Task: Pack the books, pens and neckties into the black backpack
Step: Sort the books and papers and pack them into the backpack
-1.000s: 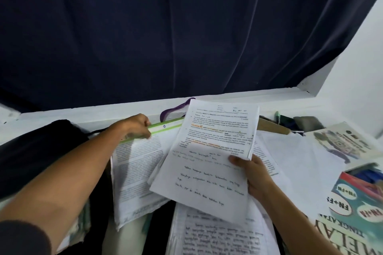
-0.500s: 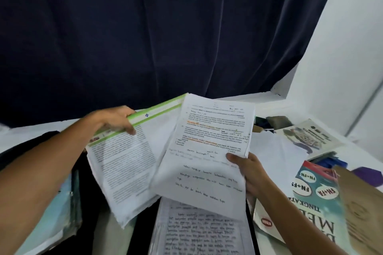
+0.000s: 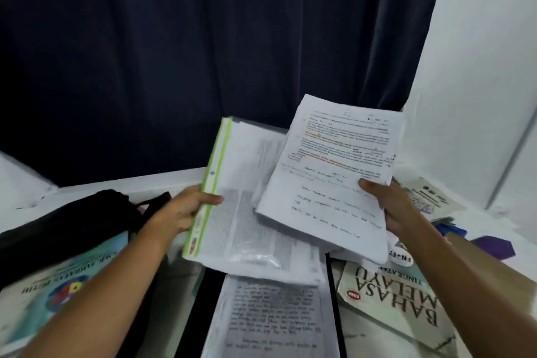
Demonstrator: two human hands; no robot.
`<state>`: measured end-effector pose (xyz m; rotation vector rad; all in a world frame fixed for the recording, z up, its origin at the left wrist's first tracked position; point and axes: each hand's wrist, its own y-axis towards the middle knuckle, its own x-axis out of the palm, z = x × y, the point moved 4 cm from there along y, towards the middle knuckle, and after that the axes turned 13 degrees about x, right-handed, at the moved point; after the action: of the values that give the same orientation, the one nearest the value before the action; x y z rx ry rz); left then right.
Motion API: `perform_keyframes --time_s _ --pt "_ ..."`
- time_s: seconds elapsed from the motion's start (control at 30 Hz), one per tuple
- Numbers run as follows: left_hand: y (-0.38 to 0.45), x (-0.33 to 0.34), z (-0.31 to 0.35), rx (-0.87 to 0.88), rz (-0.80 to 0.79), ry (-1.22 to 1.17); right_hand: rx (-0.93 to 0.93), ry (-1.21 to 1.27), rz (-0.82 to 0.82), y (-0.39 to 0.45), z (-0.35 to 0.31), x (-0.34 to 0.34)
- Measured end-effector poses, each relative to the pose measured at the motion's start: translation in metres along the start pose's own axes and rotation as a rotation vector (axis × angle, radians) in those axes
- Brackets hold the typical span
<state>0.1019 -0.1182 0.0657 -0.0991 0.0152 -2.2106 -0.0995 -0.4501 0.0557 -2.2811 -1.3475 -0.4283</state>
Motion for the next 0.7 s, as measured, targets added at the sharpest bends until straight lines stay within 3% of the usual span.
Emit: perform_keyframes --time_s 0.17,0.3,0.37,0.43,0.5,0.53,0.6,0.7 --pt "-0.029 0.033 -0.079 -0.235 0.036 0.016 0.032 -0.057 -0.015 -0.015 -0.004 -0.034" --pt "-0.040 0.040 -0.097 -0.303 0.069 0.166 0.067 -0.088 -0.028 -0.024 0.008 -0.059" --pt "-0.038 0.037 -0.096 -0.287 0.080 0.393 0.091 -0.094 -0.021 -0.025 0.014 -0.071" --pt "-0.035 0.035 -0.085 -0.230 0.049 0.809 0.116 -0.111 0.002 -0.024 0.018 -0.084" --pt "-0.041 0.048 -0.065 -0.078 0.058 1.274 0.141 -0.107 -0.002 -0.024 0.024 -0.096" --pt "-0.047 0.063 -0.057 0.043 0.057 1.364 0.159 -0.098 -0.011 -0.024 0.026 -0.101" --pt "-0.061 0.098 -0.059 0.184 -0.068 1.273 0.196 -0.087 0.006 -0.025 0.030 -0.110" --pt "-0.079 0.143 -0.095 0.133 -0.405 1.294 0.222 -0.085 0.031 -0.030 0.034 -0.119"
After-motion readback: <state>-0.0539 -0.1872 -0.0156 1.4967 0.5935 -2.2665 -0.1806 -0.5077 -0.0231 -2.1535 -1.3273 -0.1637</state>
